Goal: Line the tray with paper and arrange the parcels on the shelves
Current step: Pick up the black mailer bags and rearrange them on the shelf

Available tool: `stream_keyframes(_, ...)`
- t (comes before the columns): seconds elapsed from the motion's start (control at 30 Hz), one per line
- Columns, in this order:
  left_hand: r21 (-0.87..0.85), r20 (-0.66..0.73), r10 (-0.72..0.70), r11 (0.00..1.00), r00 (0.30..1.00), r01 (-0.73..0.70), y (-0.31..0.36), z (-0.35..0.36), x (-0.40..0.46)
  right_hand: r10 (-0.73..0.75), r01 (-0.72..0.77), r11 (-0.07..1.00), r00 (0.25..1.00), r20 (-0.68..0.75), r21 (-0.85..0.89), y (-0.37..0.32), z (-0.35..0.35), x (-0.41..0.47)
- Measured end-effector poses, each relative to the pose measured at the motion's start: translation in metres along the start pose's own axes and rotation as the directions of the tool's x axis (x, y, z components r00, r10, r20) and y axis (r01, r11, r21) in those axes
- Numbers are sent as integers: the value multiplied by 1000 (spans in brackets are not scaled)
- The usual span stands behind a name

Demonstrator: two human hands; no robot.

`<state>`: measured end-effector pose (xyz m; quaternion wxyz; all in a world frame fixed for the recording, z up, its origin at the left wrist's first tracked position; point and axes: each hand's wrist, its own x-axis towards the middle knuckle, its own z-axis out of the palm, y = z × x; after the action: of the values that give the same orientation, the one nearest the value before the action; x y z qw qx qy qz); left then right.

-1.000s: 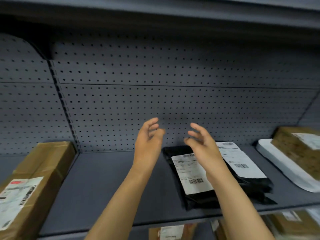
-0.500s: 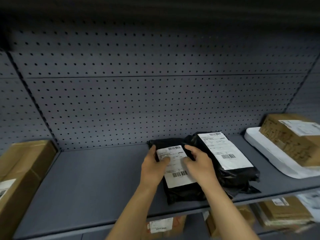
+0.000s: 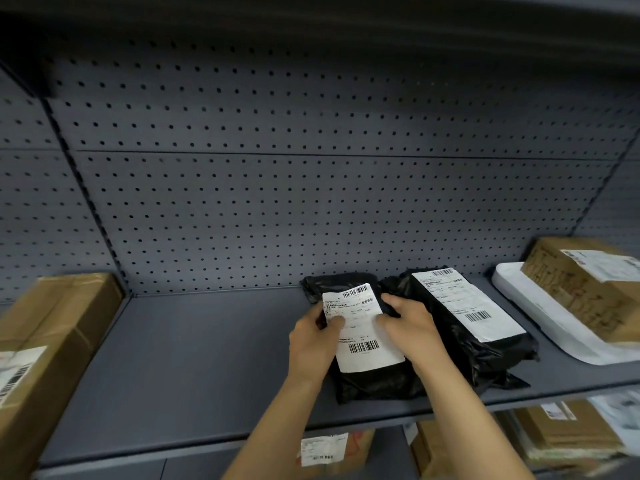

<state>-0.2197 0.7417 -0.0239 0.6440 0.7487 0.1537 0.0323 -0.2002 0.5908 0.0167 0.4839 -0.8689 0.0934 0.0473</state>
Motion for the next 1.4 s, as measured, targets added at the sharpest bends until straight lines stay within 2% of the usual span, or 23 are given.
stream_keyframes(0.3, -54, -114, 108, 992, 988, -115, 41, -63, -3, -151, 154, 970, 988, -28, 189, -41, 18, -8)
stream_keyframes(0.67, -16, -321, 149, 987, 935, -162, 67, -235, -13, -339, 288, 882, 937, 80, 373, -150, 127, -61)
stream_keyframes(1.07, 56, -496, 22, 998, 868, 6, 38, -410, -45, -433, 276, 845, 855, 284, 457, -215, 281, -128)
stream_keyframes(1.17, 54, -484, -39, 996, 874, 75, 21, -433, -42, -416, 267, 870, 849, 327, 415, -213, 311, -131)
stream_keyframes(1.3, 141, -377, -136, 969, 916, 202, -4, -443, -32, -389, 258, 896, 850, 355, 362, -199, 338, -137)
stream_keyframes(1.4, 215, -390, -108, 955, 914, 205, -8, -443, -30, -394, 270, 893, 856, 336, 360, -193, 346, -135)
